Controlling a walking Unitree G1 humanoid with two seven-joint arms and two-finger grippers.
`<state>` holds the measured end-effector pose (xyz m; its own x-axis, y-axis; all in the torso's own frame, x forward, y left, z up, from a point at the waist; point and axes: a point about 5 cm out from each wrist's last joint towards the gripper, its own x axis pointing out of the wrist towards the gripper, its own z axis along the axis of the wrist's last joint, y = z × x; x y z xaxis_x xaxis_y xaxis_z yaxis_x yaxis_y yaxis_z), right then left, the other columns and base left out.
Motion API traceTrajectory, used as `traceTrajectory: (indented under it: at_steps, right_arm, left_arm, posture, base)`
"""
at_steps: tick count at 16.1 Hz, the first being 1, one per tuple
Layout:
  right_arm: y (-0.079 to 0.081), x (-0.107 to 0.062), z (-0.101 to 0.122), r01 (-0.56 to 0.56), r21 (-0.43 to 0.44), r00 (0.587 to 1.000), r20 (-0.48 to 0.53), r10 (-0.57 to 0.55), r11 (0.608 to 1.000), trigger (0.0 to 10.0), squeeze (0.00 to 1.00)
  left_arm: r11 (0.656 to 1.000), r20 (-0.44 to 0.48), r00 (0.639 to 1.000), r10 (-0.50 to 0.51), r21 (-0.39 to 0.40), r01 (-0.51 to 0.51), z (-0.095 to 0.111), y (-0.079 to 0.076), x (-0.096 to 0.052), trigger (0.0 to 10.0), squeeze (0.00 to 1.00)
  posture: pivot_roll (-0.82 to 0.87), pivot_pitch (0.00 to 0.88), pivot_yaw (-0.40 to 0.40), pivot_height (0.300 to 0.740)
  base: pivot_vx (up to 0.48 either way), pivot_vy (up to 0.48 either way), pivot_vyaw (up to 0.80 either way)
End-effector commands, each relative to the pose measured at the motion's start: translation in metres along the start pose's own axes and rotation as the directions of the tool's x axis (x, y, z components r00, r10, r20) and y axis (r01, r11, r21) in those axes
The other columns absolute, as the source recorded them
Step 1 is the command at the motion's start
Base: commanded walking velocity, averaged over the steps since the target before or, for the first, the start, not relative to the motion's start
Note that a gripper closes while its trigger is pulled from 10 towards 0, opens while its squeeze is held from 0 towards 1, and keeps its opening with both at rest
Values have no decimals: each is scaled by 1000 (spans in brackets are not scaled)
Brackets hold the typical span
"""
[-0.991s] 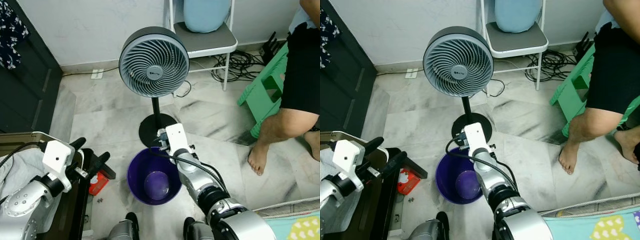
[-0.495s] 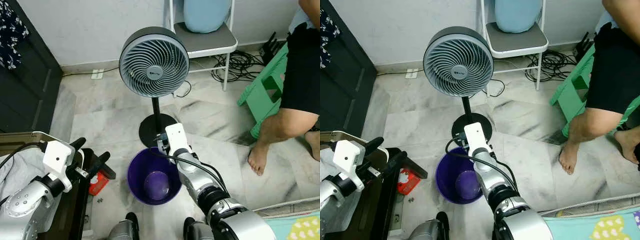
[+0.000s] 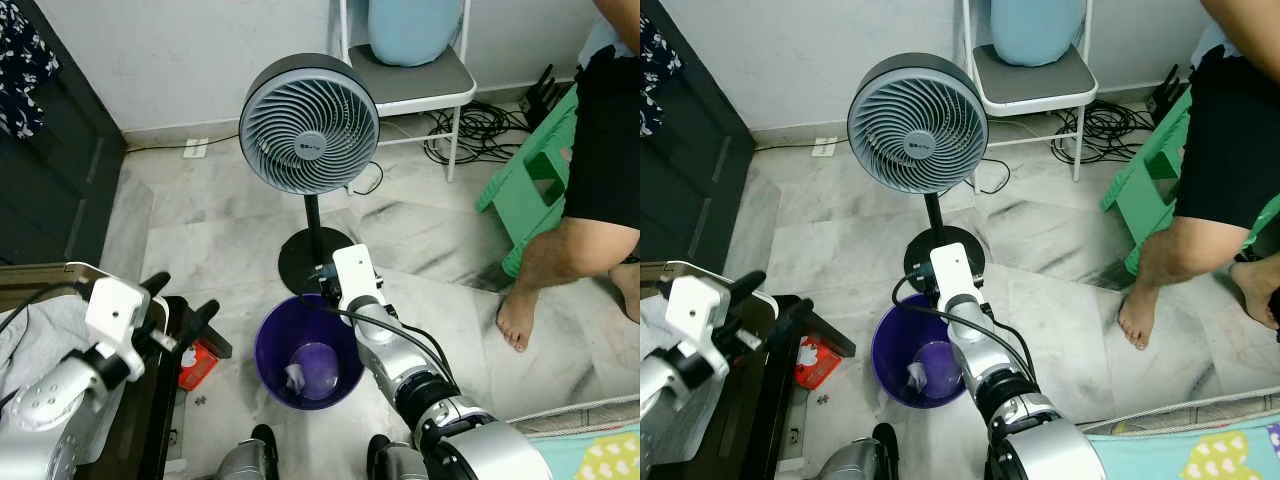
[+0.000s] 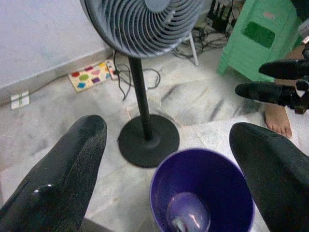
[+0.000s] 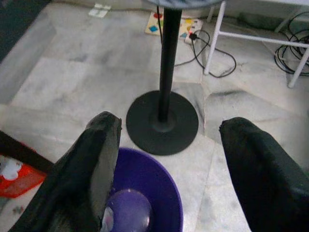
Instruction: Clean up the room
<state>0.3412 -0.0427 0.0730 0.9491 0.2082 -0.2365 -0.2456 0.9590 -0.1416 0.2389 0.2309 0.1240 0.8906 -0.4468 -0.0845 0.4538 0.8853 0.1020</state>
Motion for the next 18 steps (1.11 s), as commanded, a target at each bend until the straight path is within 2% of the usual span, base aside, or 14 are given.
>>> traceTrajectory:
  at_steps: [1,4,6,8,9,13,14,15,17,18]
  right_arm:
    - [17,-3,3,-34,57,999,21,33,998,10000,1000]
    - [-4,-6,10,-12,69,997,80,7,998,10000,1000]
    - [-23,-16,14,-3,67,993,120,-5,998,10000,1000]
    - [-34,-25,16,6,66,990,141,-15,998,10000,1000]
    - [-39,-28,17,10,66,989,146,-20,998,10000,1000]
    - [-42,-30,18,12,67,988,152,-22,998,10000,1000]
    - [-63,-40,26,40,125,974,215,-67,991,10000,1000]
    - [-77,-48,30,72,154,965,239,-108,985,10000,1000]
    - [-89,-52,26,105,145,966,219,-135,984,10000,1000]
    - [-96,-55,24,123,140,966,211,-151,982,10000,925]
  left_arm:
    - [1000,-13,1000,8,-10,-8,-4,0,-1,10000,0]
    - [997,38,998,-52,-53,54,4,-13,13,10000,0]
    - [992,82,992,-97,-71,103,10,-25,27,10000,0]
    - [992,108,990,-95,-77,104,11,-29,35,10000,0]
    - [992,116,989,-87,-80,97,11,-29,39,10000,0]
    - [993,121,989,-79,-82,90,11,-30,41,10000,0]
    - [980,125,987,102,-185,-78,5,-18,55,10000,0]
    - [957,116,974,194,-239,-162,2,-13,62,10000,0]
    - [952,124,968,217,-248,-181,1,-11,68,10000,0]
    - [948,125,965,232,-253,-195,0,-10,68,10000,0]
  posture:
    - [77,239,69,740]
    - [38,200,61,740]
    - [-3,157,53,740]
    - [-25,131,50,740]
    - [-40,108,49,740]
    - [-40,108,49,740]
    - [-93,0,58,740]
    - [-97,0,58,740]
    - [-99,0,45,740]
    - [-99,0,43,740]
  base:
    - [0,0,0]
    - [0,0,0]
    - [0,0,0]
    - [0,0,0]
    - [0,0,0]
    - [0,0,0]
    - [0,0,0]
    - [0,0,0]
    - [0,0,0]
    - [0,0,0]
